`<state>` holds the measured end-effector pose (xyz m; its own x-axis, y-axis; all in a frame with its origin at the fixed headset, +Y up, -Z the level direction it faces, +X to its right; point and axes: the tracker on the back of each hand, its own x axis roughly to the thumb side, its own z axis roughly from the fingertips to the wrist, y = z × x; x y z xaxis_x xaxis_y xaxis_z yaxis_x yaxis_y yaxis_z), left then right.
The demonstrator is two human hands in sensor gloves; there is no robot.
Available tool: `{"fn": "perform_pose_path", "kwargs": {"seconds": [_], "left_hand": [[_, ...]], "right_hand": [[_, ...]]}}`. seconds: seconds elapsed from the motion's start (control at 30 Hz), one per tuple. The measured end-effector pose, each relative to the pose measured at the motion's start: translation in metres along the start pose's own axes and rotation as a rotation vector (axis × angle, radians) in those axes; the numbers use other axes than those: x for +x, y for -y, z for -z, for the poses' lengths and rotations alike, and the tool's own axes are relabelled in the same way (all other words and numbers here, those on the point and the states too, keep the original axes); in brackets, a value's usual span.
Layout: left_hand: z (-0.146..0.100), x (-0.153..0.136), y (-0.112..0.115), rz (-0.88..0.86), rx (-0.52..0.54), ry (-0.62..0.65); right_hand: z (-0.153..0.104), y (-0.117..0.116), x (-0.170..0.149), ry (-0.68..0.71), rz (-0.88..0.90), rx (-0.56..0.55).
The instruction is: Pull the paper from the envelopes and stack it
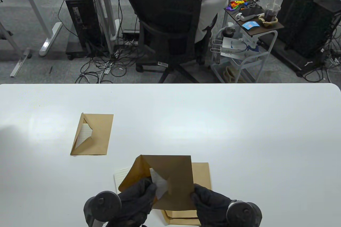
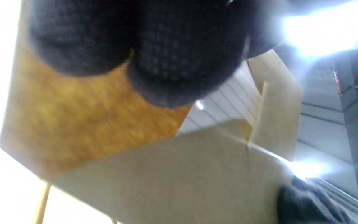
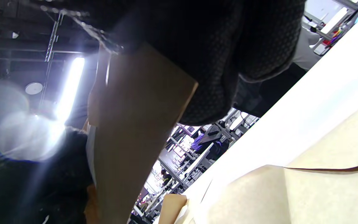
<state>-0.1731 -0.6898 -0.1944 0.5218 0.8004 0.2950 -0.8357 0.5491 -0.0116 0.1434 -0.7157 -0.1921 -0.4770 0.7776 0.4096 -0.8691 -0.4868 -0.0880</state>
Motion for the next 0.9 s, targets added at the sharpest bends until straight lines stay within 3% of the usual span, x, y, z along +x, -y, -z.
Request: {"fn": "perform_pose_path", "kwargs": {"seconds": [0.23, 0.37, 0.47, 0.57, 0.7, 0.8, 0.9], "left_hand": [[-0.001, -0.008, -0.038, -0.068, 0.102, -0.012], [-0.004, -0.019, -0.079, -0.175, 0.200, -0.044], [-0.001, -0.039, -0.099, -0.280, 0.163, -0.147], [0.004, -0.068, -0.098, -0.323, 0.035, -0.319], [0.011, -0.113, -0.076, -0.327, -0.136, -0.549], [0.015, -0.140, -0.060, -0.304, -0.194, -0.687], [0.018, -0.147, -0.052, -0.190, -0.203, -0.752]], "right_hand": [[0.005, 0.009, -0.013, -0.103, 0.037, -0.028], [0.008, 0.018, -0.019, -0.149, 0.072, -0.069], [0.010, 0.027, -0.023, -0.179, 0.108, -0.099], [0.012, 0.036, -0.026, -0.200, 0.143, -0.128], [0.014, 0.044, -0.031, -0.238, 0.188, -0.147], [0.015, 0.045, -0.034, -0.254, 0.209, -0.132], [0.015, 0.045, -0.034, -0.258, 0.200, -0.128]]}}
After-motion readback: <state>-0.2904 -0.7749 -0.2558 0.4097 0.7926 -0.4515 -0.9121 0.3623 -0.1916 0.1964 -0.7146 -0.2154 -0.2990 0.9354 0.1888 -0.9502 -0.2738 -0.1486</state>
